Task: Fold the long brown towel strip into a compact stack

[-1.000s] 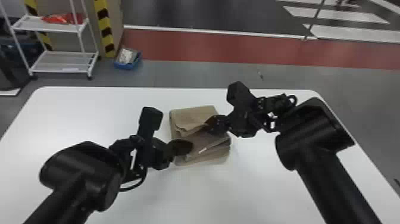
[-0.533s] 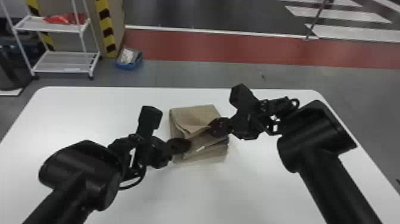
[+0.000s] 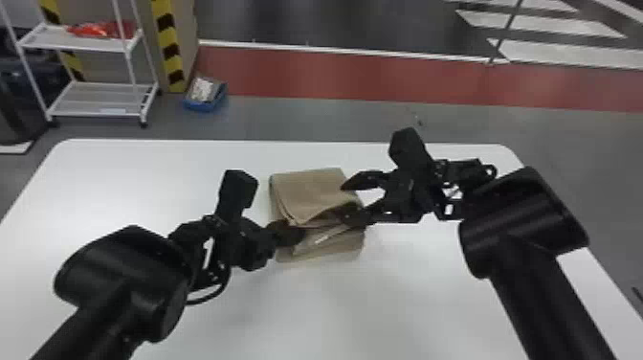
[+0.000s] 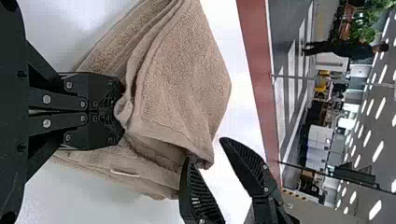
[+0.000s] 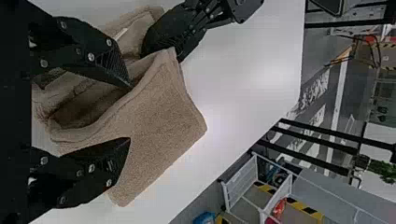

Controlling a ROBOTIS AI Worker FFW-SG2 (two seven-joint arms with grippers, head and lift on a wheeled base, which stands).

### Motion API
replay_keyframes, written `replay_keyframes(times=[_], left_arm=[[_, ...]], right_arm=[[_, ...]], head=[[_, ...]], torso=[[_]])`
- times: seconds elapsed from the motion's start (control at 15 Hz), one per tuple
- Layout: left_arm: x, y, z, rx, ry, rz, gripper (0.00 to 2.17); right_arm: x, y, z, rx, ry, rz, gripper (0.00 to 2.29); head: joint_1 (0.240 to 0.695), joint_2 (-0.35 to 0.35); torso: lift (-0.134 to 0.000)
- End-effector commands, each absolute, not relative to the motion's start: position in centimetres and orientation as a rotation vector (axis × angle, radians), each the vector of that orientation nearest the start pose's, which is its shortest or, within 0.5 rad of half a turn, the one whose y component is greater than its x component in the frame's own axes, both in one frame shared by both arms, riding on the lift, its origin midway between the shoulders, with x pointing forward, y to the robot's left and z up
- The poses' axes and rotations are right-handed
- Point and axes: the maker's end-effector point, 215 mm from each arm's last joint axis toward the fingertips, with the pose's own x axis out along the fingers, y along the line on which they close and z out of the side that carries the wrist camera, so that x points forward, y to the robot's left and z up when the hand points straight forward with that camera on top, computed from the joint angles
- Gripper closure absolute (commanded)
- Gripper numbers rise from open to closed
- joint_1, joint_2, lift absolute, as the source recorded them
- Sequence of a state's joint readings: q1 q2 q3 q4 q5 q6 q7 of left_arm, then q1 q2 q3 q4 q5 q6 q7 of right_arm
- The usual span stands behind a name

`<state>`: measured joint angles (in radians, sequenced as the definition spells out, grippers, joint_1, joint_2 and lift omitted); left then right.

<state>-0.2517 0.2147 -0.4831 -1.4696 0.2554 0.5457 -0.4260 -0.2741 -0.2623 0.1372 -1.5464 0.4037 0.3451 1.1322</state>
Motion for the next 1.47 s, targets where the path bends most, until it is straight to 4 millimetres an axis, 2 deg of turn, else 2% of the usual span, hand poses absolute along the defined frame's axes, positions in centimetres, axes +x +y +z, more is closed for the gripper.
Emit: replay_keyframes(times=[0.0, 0.07, 0.2, 0.33, 0.47, 0.6, 0.67, 0.8, 0.87, 0.93, 1.0, 1.07, 1.13, 1.2, 1.4], left_arm=[[53.1, -0.8, -45.1, 0.049, 0.518, -0.848, 1.52], [53.0, -0.7, -45.2, 0.049, 0.518, -0.848, 1.52], [52.9, -0.5, -44.1, 0.06, 0.497, -0.85, 1.51], [53.0, 0.7, -43.0, 0.096, 0.477, -0.838, 1.51], [53.8, 2.4, -43.0, 0.115, 0.484, -0.806, 1.51], [54.3, 3.5, -43.1, 0.122, 0.485, -0.791, 1.51], [54.1, 3.9, -43.3, 0.116, 0.483, -0.782, 1.51], [54.7, 7.7, -42.3, 0.122, 0.457, -0.703, 1.51], [55.5, 10.5, -41.3, 0.134, 0.433, -0.633, 1.51], [56.4, 13.2, -40.0, 0.134, 0.396, -0.549, 1.42], [57.5, 16.6, -38.2, 0.141, 0.332, -0.425, 0.87], [58.4, 18.7, -35.4, 0.142, 0.227, -0.309, 0.26], [58.4, 19.9, -33.3, 0.131, 0.156, -0.272, 0.17], [58.1, 21.0, -32.2, 0.098, 0.122, -0.249, 0.17], [56.2, 20.3, -31.1, 0.039, 0.041, -0.239, 0.17]], right_arm=[[55.7, -15.3, -37.8, -0.503, 0.426, 1.005, 0.3], [55.5, -15.4, -36.6, -0.476, 0.396, 1.005, 0.3], [55.3, -17.8, -34.6, -0.441, 0.361, 0.955, 0.3], [54.9, -20.8, -34.0, -0.412, 0.352, 0.909, 0.3], [54.5, -23.4, -34.0, -0.394, 0.353, 0.878, 0.3], [54.2, -24.5, -34.0, -0.367, 0.349, 0.862, 0.3], [53.9, -25.7, -33.5, -0.338, 0.334, 0.842, 0.3], [53.5, -28.1, -32.8, -0.325, 0.321, 0.795, 0.27], [53.3, -28.9, -32.8, -0.317, 0.32, 0.784, 0.23], [53.1, -29.6, -32.9, -0.31, 0.325, 0.77, 0.23], [52.9, -30.5, -33.0, -0.305, 0.326, 0.754, 0.22], [52.8, -30.9, -33.2, -0.288, 0.325, 0.746, 0.2], [52.8, -31.4, -33.6, -0.269, 0.33, 0.733, 0.2], [52.9, -32.0, -33.9, -0.257, 0.332, 0.716, 0.2], [53.2, -31.9, -35.6, -0.223, 0.334, 0.669, 0.2]], head=[[0.695, -0.148], [0.695, -0.153], [0.695, -0.16], [0.695, -0.177], [0.695, -0.193], [0.695, -0.203], [0.695, -0.209], [0.695, -0.213], [0.695, -0.211], [0.695, -0.203], [0.695, -0.188], [0.695, -0.168], [0.695, -0.143], [0.695, -0.123], [0.695, -0.112]], torso=[[-0.125], [-0.125], [-0.125], [-0.125], [-0.125], [-0.125], [-0.125], [-0.125], [-0.125], [-0.125], [-0.125], [-0.125], [-0.125], [-0.125], [-0.125]])
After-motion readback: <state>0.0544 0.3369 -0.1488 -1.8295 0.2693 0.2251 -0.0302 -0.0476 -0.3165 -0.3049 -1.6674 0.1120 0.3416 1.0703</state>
